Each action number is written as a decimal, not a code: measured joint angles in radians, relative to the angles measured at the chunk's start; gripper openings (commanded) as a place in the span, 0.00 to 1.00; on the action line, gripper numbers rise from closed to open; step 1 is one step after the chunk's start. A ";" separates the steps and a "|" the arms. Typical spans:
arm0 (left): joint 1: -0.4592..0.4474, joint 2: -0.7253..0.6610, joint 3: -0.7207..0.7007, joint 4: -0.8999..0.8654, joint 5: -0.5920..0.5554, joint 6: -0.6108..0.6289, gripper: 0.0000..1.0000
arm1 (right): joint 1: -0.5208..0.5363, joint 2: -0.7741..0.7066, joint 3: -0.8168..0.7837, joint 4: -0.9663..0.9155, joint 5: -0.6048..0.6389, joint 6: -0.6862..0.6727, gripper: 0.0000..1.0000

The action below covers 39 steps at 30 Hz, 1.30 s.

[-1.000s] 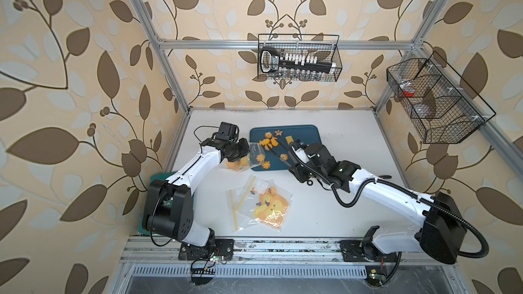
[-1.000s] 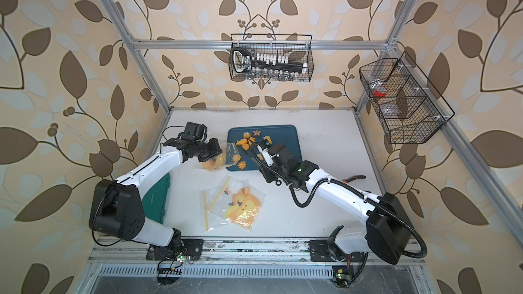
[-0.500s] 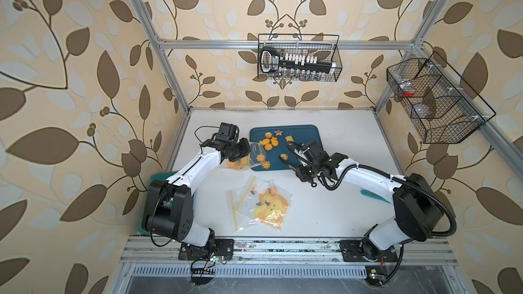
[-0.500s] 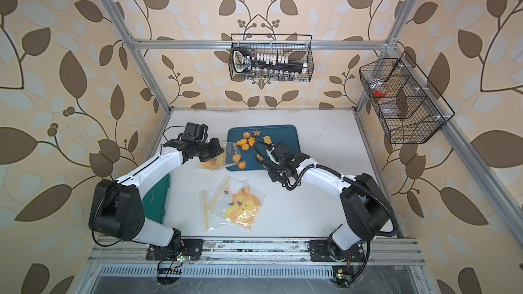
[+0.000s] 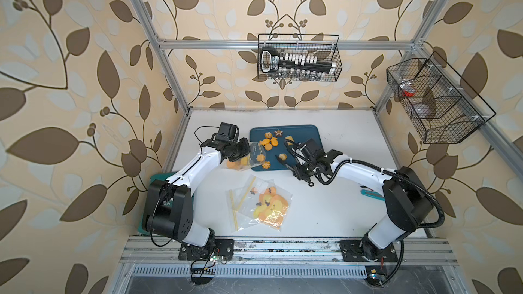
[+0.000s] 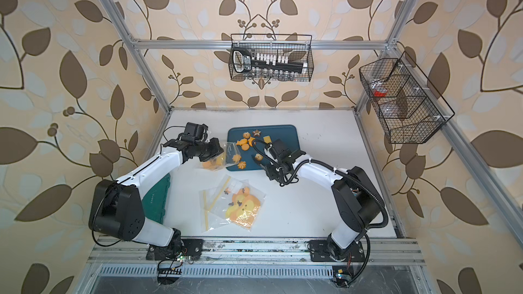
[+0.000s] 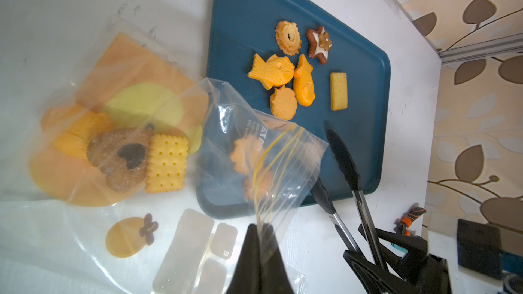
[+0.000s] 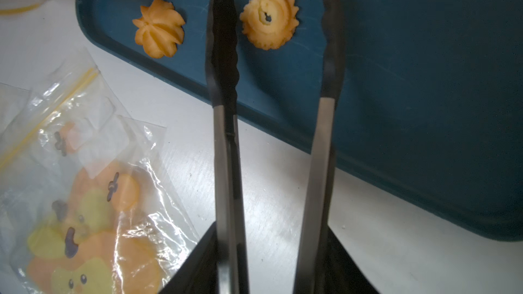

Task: Put the cookies into a resealable bag to prevent moisture
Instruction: Pick up the cookie from the tray, then place the cookie in the ziploc bag.

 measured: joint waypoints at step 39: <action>-0.010 0.064 0.036 -0.008 0.031 0.008 0.00 | 0.060 -0.201 -0.048 0.175 -0.141 -0.049 0.35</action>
